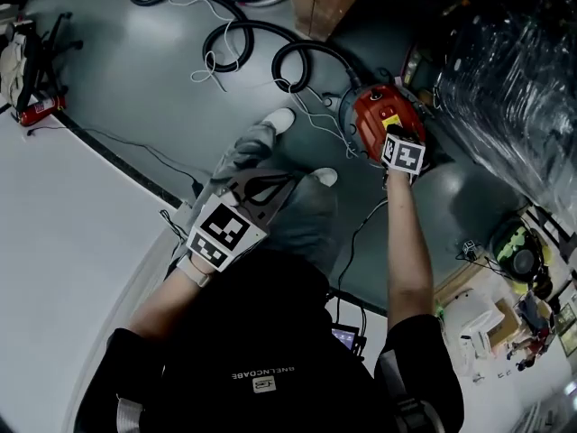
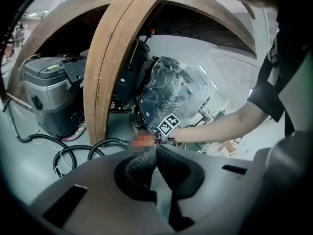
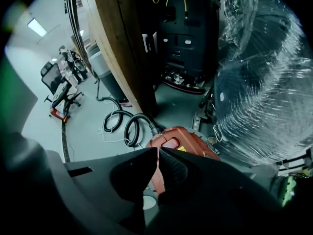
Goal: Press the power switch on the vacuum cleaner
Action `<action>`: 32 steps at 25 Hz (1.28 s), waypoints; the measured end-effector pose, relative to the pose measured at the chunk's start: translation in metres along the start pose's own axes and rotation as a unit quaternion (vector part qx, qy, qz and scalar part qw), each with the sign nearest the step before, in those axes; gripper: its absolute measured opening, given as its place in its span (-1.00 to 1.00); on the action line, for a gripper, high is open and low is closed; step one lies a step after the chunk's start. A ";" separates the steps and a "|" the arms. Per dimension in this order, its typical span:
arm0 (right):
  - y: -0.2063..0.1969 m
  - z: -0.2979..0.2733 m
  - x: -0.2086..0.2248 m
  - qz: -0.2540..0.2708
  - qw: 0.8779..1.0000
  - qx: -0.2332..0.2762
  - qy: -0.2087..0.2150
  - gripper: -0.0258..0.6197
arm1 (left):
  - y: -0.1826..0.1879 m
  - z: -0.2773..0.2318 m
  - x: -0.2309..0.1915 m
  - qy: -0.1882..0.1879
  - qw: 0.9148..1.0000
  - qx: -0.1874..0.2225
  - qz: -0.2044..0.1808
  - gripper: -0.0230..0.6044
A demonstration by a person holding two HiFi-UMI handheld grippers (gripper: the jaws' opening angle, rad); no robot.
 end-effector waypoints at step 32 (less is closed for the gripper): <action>-0.033 0.361 -0.031 -0.207 0.949 0.229 -0.067 -0.82 | 0.167 -0.023 0.118 -0.241 0.942 -0.028 -0.232 -0.88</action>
Point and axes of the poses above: the fingertips, and each gripper's own axes: z backward along the fingers, x to its right, y out of its top, the point moved 9 cm from there along z, backward along the fingers
